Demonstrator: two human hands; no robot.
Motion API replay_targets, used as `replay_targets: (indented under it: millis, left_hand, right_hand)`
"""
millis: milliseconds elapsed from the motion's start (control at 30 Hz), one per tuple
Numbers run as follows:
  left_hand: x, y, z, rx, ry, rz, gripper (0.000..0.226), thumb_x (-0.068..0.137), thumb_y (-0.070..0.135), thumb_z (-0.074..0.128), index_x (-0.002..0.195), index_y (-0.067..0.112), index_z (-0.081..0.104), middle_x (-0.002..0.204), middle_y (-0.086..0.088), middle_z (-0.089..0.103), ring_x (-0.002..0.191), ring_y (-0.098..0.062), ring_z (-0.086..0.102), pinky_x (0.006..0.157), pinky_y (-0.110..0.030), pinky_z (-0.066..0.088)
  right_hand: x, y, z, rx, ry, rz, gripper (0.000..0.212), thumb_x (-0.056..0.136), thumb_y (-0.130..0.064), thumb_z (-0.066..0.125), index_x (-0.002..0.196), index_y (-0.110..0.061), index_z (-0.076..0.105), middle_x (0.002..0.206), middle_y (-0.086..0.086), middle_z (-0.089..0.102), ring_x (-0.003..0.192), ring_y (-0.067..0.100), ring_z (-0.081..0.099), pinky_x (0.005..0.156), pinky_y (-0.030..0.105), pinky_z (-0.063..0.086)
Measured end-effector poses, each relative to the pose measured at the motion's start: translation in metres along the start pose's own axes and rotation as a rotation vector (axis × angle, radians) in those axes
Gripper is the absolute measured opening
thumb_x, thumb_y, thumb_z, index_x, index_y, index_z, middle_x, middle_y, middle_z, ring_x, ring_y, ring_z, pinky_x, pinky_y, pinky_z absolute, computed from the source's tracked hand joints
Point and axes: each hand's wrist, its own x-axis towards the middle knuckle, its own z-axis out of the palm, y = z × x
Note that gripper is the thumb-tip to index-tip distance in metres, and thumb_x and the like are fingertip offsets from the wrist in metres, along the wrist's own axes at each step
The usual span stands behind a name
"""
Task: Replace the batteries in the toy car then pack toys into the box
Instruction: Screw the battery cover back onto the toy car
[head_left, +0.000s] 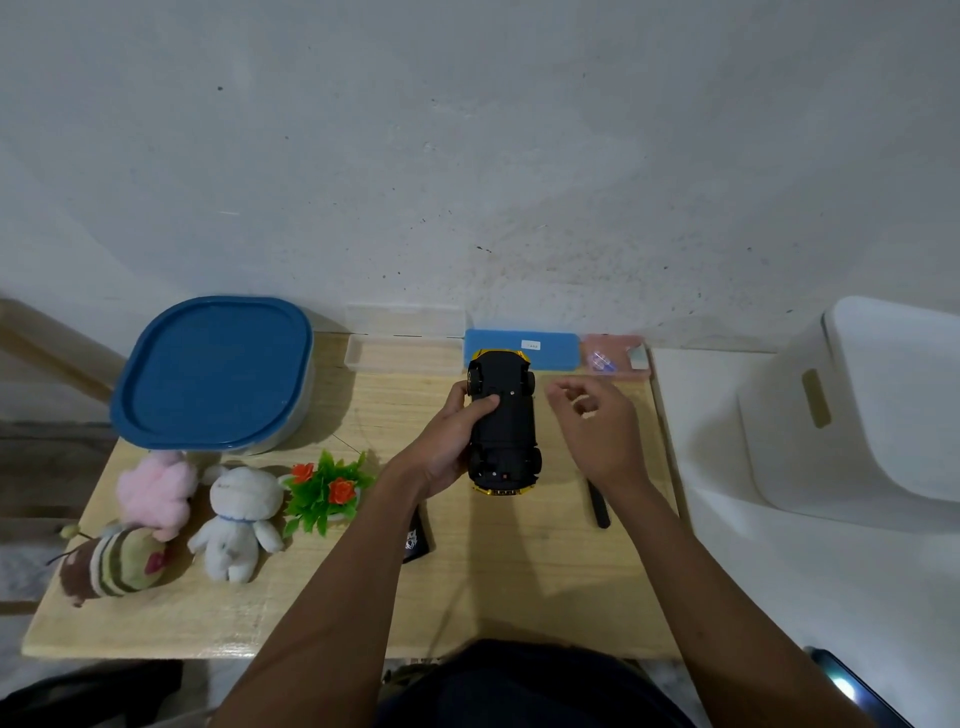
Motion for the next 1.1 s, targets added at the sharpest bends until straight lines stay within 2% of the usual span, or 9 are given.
replay_targets:
  millis: [100, 267, 367, 533, 633, 733, 833, 1000, 1100]
  left_hand:
    - [0.002, -0.001, -0.001, -0.028, 0.002, -0.012, 0.03, 0.099, 0.021, 0.053, 0.128, 0.023, 0.046, 0.104, -0.004, 0.073, 0.093, -0.022, 0.072, 0.077, -0.039, 0.058]
    - [0.004, -0.004, 0.001, -0.024, 0.003, -0.02, 0.032, 0.099, 0.021, 0.053, 0.13, 0.02, 0.046, 0.102, -0.003, 0.074, 0.089, -0.02, 0.072, 0.071, -0.037, 0.059]
    - [0.003, -0.005, 0.002, -0.029, -0.007, -0.02, 0.032, 0.099, 0.021, 0.054, 0.13, 0.02, 0.046, 0.104, -0.004, 0.073, 0.092, -0.022, 0.072, 0.075, -0.039, 0.059]
    - [0.0, -0.004, 0.001, -0.025, -0.008, -0.008, 0.031, 0.099, 0.021, 0.054, 0.129, 0.021, 0.047, 0.106, -0.005, 0.073, 0.095, -0.023, 0.071, 0.083, -0.043, 0.058]
    - [0.0, -0.003, -0.001, -0.023, 0.003, 0.004, 0.029, 0.099, 0.021, 0.054, 0.127, 0.021, 0.047, 0.108, -0.006, 0.072, 0.097, -0.024, 0.07, 0.086, -0.045, 0.057]
    - [0.001, -0.001, -0.003, -0.022, 0.037, 0.022, 0.028, 0.099, 0.022, 0.055, 0.126, 0.024, 0.047, 0.11, -0.005, 0.071, 0.097, -0.023, 0.07, 0.084, -0.043, 0.057]
    - [0.003, 0.002, -0.004, 0.005, 0.08, 0.039, 0.026, 0.099, 0.023, 0.055, 0.123, 0.026, 0.046, 0.111, -0.005, 0.07, 0.097, -0.023, 0.069, 0.077, -0.039, 0.057]
    - [0.002, 0.006, -0.003, 0.048, 0.106, 0.081, 0.024, 0.099, 0.022, 0.054, 0.122, 0.026, 0.045, 0.108, -0.007, 0.07, 0.095, -0.024, 0.069, 0.067, -0.034, 0.055]
    - [0.0, 0.008, -0.003, 0.068, 0.097, 0.101, 0.021, 0.099, 0.021, 0.054, 0.118, 0.027, 0.047, 0.109, -0.009, 0.069, 0.098, -0.026, 0.069, 0.07, -0.037, 0.056]
  right_hand:
    - [-0.003, 0.04, -0.013, -0.119, 0.062, 0.197, 0.011, 0.092, -0.038, 0.061, 0.096, -0.029, 0.065, 0.097, -0.007, 0.066, 0.087, 0.011, 0.062, 0.071, 0.028, 0.051]
    - [-0.024, 0.108, -0.014, -0.481, -0.259, 0.544, 0.062, 0.078, -0.062, 0.062, 0.123, -0.023, 0.049, 0.119, -0.001, 0.054, 0.1, 0.022, 0.061, 0.081, 0.036, 0.052]
    - [-0.029, 0.12, -0.004, -0.57, -0.317, 0.574, 0.064, 0.08, -0.06, 0.061, 0.125, -0.018, 0.043, 0.119, 0.003, 0.052, 0.104, 0.026, 0.059, 0.077, 0.034, 0.046]
    - [-0.031, 0.132, 0.009, -0.62, -0.238, 0.508, 0.036, 0.097, -0.041, 0.049, 0.108, -0.008, 0.054, 0.105, 0.011, 0.06, 0.09, 0.028, 0.062, 0.067, 0.034, 0.048]
    - [-0.027, 0.12, 0.008, -0.339, -0.195, 0.471, 0.031, 0.103, -0.031, 0.041, 0.104, -0.004, 0.057, 0.095, 0.011, 0.062, 0.081, 0.027, 0.059, 0.059, 0.03, 0.037]
    - [-0.02, 0.083, 0.001, -0.091, -0.166, 0.328, 0.025, 0.104, -0.025, 0.035, 0.093, -0.015, 0.056, 0.077, 0.003, 0.054, 0.067, 0.018, 0.05, 0.057, 0.031, 0.037]
    - [-0.014, 0.041, -0.01, 0.1, -0.208, 0.217, 0.019, 0.102, -0.023, 0.04, 0.096, -0.028, 0.058, 0.071, -0.001, 0.05, 0.059, 0.012, 0.041, 0.055, 0.032, 0.034]
    - [-0.009, 0.004, -0.024, 0.029, -0.419, 0.044, 0.006, 0.097, -0.036, 0.052, 0.095, -0.032, 0.055, 0.059, -0.005, 0.053, 0.058, 0.019, 0.044, 0.059, 0.037, 0.038]
    - [-0.005, -0.004, -0.023, -0.057, -0.416, 0.002, 0.009, 0.097, -0.038, 0.051, 0.094, -0.031, 0.055, 0.059, 0.0, 0.052, 0.052, 0.015, 0.039, 0.056, 0.032, 0.033]
